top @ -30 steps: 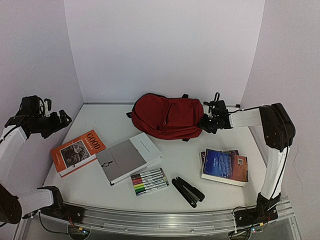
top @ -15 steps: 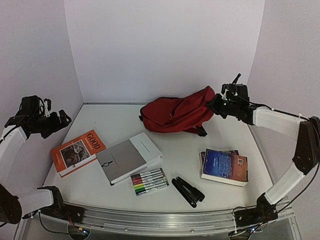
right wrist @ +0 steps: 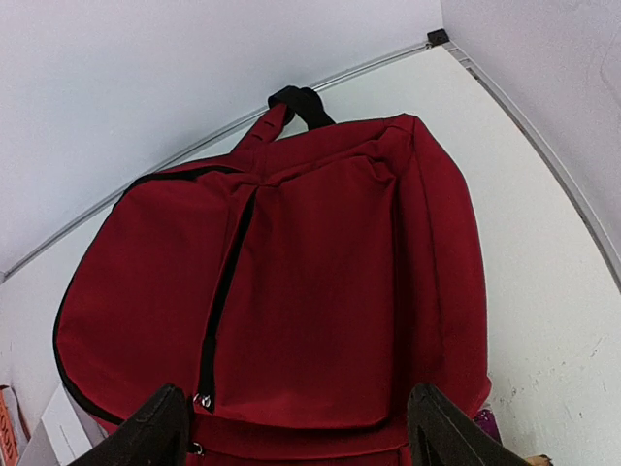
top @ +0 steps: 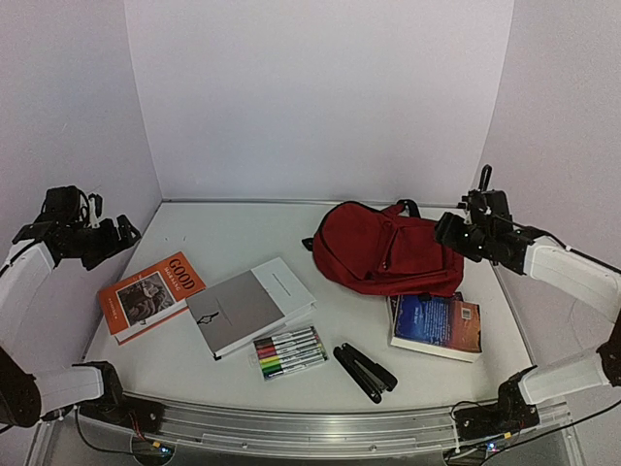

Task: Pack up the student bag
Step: Adjust the student bag at the center of the board.

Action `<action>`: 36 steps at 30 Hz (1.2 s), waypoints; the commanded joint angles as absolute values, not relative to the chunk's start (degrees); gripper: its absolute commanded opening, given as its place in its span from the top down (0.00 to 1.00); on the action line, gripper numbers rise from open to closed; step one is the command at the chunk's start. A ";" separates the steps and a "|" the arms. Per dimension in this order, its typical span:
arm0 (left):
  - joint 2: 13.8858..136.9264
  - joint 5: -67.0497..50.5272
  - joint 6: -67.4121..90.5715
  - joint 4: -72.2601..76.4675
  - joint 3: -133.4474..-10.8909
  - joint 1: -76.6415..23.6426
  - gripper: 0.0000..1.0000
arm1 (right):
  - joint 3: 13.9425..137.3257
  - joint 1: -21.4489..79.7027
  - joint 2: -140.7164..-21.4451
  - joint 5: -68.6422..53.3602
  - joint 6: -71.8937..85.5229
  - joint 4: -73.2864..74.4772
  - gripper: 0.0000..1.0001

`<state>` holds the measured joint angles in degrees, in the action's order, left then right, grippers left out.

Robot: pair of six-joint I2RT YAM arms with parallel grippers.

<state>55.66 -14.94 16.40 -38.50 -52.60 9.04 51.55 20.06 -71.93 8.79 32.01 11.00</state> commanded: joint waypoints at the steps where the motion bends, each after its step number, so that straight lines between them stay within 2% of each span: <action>1: 55.98 -15.85 15.82 -37.64 -53.16 9.09 0.00 | 56.85 23.25 -72.63 2.85 24.06 11.34 0.26; 8: 55.45 -16.56 16.28 -37.39 -52.86 9.07 0.00 | 64.56 32.90 -86.07 -5.89 19.69 11.00 0.30; 12: 55.82 -18.17 16.43 -37.36 -52.75 9.05 0.00 | 70.22 38.08 -94.68 -3.91 16.22 10.72 0.25; 20: 56.33 -17.62 16.18 -37.49 -52.83 9.12 0.00 | 79.34 39.00 -109.08 -2.39 11.80 10.38 0.16; 30: 58.56 -16.97 15.81 -37.97 -53.24 9.10 0.00 | 86.25 39.02 -120.33 -1.30 7.35 10.63 0.17; 32: 58.96 -16.87 15.81 -38.05 -53.31 9.09 0.00 | 87.27 39.05 -121.48 -1.79 7.05 10.63 0.19; 34: 59.18 -16.67 15.75 -38.13 -53.39 9.09 0.00 | 88.28 39.11 -122.44 -1.15 7.04 10.63 0.26; 36: 59.38 -16.57 15.73 -38.14 -53.41 9.06 0.00 | 89.29 39.11 -123.08 0.65 7.21 10.63 0.45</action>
